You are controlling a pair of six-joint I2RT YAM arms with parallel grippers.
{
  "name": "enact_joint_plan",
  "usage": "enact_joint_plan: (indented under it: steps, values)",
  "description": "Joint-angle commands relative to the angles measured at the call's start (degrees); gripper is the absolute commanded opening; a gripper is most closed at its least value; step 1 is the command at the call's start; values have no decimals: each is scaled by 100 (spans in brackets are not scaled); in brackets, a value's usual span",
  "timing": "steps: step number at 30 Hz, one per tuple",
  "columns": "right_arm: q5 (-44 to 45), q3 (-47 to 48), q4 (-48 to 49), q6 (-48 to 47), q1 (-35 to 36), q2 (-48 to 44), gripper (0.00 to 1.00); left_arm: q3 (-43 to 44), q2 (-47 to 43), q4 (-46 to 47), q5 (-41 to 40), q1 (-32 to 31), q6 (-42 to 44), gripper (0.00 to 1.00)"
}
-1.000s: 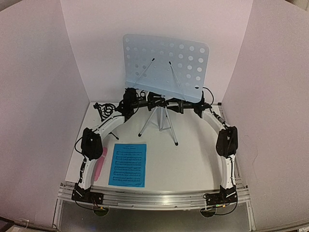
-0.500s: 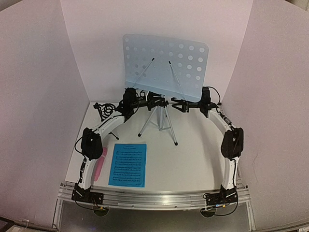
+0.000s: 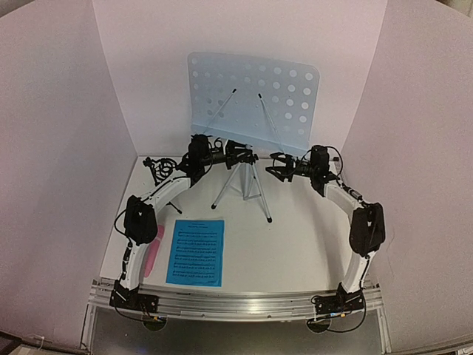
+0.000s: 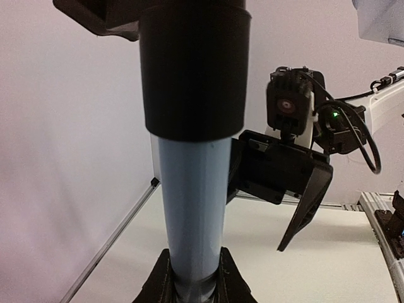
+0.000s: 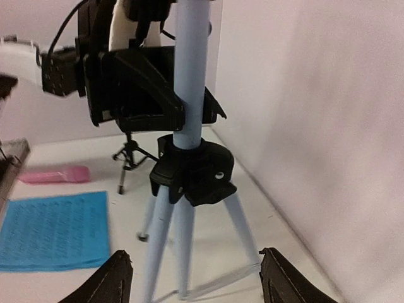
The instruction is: Set up the instrument practice props
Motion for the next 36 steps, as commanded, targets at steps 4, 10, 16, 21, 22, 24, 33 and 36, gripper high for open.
enact_joint_plan:
  steps: [4,10,16,21,22,24,33,36]
  values:
    - [935,350,863,-3370,221,232,64,159,44,62,42,13,-52,0]
    - [1070,588,529,-4636,385,431,59,275,86,14,1,21,-75,0]
    - [998,1137,-815,-5871,401,524,55,442,140,-31,49,22,-87,0]
    - [884,1354,-1100,-6071,455,598,48,485,173,-11,26,19,-96,0]
    - [862,1408,-1136,-6074,474,624,46,499,184,-11,29,21,-101,0]
    - [816,1507,-1226,-6117,504,710,42,541,214,-17,25,22,-102,0]
    - [654,1812,-1316,-5843,605,960,26,529,196,-21,-3,19,-71,0]
    - [587,1768,-1340,-5816,613,918,20,502,181,-8,-13,23,-71,0]
